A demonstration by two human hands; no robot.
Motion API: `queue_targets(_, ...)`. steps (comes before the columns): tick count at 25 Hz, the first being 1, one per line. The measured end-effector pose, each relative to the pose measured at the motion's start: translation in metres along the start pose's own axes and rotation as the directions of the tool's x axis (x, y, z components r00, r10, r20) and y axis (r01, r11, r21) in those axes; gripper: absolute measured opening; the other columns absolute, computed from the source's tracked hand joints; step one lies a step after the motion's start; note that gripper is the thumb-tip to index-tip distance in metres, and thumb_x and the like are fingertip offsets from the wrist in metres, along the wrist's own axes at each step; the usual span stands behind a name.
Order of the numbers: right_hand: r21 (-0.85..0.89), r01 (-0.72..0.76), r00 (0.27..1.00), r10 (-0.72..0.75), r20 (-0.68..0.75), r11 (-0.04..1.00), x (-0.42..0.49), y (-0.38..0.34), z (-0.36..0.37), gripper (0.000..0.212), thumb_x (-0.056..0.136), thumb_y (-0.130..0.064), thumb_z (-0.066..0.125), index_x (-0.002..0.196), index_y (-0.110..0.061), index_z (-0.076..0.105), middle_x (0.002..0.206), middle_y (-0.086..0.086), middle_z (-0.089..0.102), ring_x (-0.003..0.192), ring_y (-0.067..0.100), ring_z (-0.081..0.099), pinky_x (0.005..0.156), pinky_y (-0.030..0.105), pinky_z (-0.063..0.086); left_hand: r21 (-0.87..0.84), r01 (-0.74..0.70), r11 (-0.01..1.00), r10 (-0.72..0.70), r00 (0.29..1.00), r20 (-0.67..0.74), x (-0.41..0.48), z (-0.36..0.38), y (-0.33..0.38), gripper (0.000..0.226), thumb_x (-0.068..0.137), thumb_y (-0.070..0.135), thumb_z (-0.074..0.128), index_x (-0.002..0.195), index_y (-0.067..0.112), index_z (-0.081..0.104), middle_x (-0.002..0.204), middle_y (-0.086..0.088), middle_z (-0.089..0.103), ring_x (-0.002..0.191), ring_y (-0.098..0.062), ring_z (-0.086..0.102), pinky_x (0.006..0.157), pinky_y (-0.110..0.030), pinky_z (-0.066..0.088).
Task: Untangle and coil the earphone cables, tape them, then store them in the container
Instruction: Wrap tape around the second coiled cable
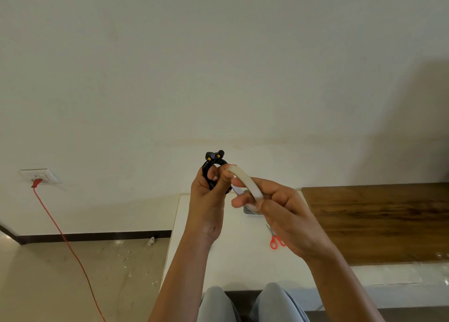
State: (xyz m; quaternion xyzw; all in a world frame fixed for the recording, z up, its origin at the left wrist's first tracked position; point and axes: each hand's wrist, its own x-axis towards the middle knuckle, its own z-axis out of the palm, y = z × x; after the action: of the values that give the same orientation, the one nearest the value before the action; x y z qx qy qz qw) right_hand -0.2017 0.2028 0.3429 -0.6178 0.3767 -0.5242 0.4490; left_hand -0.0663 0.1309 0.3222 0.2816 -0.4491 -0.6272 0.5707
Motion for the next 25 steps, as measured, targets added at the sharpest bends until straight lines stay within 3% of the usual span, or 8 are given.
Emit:
queue_targets(2, -0.029, 0.029, 0.999, -0.029, 0.021, 0.999, 0.000, -0.002, 0.001, 0.049, 0.094, 0.016, 0.033, 0.118, -0.017, 0.061, 0.103, -0.007, 0.073, 0.112, 0.014, 0.062, 0.098, 0.016, 0.042, -0.030, 0.044, 0.999, -0.044, 0.999, 0.007, -0.001, 0.003, 0.001, 0.004, 0.083, 0.018, 0.061, 0.080, 0.016, 0.059, 0.083, 0.000, 0.061, 0.076, -0.008, 0.060, 0.077, -0.029, 0.046)
queue_targets(4, -0.034, 0.044, 0.999, -0.045, -0.021, 0.998, 0.000, -0.002, 0.003, 0.042, 0.095, 0.011, 0.037, 0.115, -0.015, 0.062, 0.099, -0.005, 0.074, 0.108, 0.015, 0.064, 0.096, 0.017, 0.043, -0.086, 0.076, 0.993, -0.074, 0.997, 0.034, -0.002, 0.003, 0.000, 0.017, 0.085, 0.017, 0.058, 0.071, 0.025, 0.061, 0.081, 0.001, 0.062, 0.075, -0.009, 0.060, 0.078, -0.029, 0.046)
queue_targets(6, -0.006, 0.041, 0.992, -0.042, -0.121, 0.999, 0.002, -0.004, 0.005, 0.031, 0.093, 0.000, 0.041, 0.104, -0.013, 0.067, 0.088, 0.000, 0.074, 0.095, 0.014, 0.068, 0.087, 0.017, 0.047, -0.147, 0.103, 0.984, -0.097, 0.994, 0.049, 0.000, 0.002, -0.002, 0.009, 0.084, 0.020, 0.059, 0.076, 0.016, 0.057, 0.080, -0.001, 0.060, 0.078, -0.013, 0.058, 0.083, -0.031, 0.048)
queue_targets(9, 0.036, 0.007, 0.978, 0.001, -0.209, 0.999, 0.003, -0.011, 0.008, 0.028, 0.091, -0.006, 0.042, 0.086, -0.011, 0.069, 0.069, 0.003, 0.068, 0.072, 0.011, 0.064, 0.076, 0.014, 0.048, -0.183, 0.103, 0.978, -0.092, 0.993, 0.070, 0.000, 0.002, -0.005, 0.020, 0.084, 0.022, 0.058, 0.092, 0.010, 0.045, 0.084, -0.004, 0.058, 0.085, -0.018, 0.056, 0.091, -0.033, 0.046)
queue_targets(11, 0.030, -0.025, 0.978, 0.031, -0.207, 0.999, 0.004, -0.018, 0.012, 0.031, 0.094, -0.003, 0.043, 0.076, -0.012, 0.067, 0.059, 0.000, 0.061, 0.060, 0.007, 0.057, 0.070, 0.014, 0.049, -0.164, 0.089, 0.982, -0.076, 0.994, 0.081, -0.001, 0.005, -0.002, 0.016, 0.086, 0.021, 0.056, 0.086, 0.009, 0.045, 0.079, 0.000, 0.060, 0.079, -0.013, 0.058, 0.088, -0.029, 0.049)
queue_targets(14, 0.031, -0.079, 0.976, 0.083, -0.201, 0.996, 0.004, -0.026, 0.016, 0.033, 0.088, -0.013, 0.046, 0.062, -0.016, 0.065, 0.051, -0.003, 0.055, 0.052, 0.004, 0.050, 0.059, 0.016, 0.045, -0.133, 0.061, 0.989, -0.050, 0.995, 0.084, -0.003, 0.011, 0.006, 0.018, 0.083, 0.023, 0.056, 0.084, 0.009, 0.044, 0.078, -0.001, 0.059, 0.070, -0.009, 0.058, 0.076, -0.021, 0.052)
queue_targets(22, 0.005, -0.065, 0.981, 0.065, -0.182, 0.998, 0.004, -0.029, 0.018, 0.033, 0.082, -0.011, 0.039, 0.070, -0.010, 0.069, 0.053, 0.001, 0.052, 0.054, 0.005, 0.046, 0.059, 0.016, 0.041, -0.135, 0.073, 0.988, -0.064, 0.996, 0.069, -0.004, 0.012, 0.011, 0.028, 0.083, 0.025, 0.058, 0.101, 0.010, 0.042, 0.076, 0.000, 0.054, 0.068, -0.005, 0.057, 0.078, -0.019, 0.052)
queue_targets(25, 0.006, -0.061, 0.979, 0.061, -0.192, 0.998, 0.003, -0.029, 0.017, 0.033, 0.083, -0.010, 0.038, 0.070, -0.012, 0.070, 0.054, 0.000, 0.054, 0.055, 0.005, 0.048, 0.060, 0.017, 0.042, -0.134, 0.076, 0.988, -0.068, 0.996, 0.064, -0.004, 0.012, 0.012, 0.024, 0.080, 0.024, 0.058, 0.094, 0.011, 0.044, 0.073, 0.005, 0.057, 0.067, -0.004, 0.057, 0.083, -0.023, 0.050)
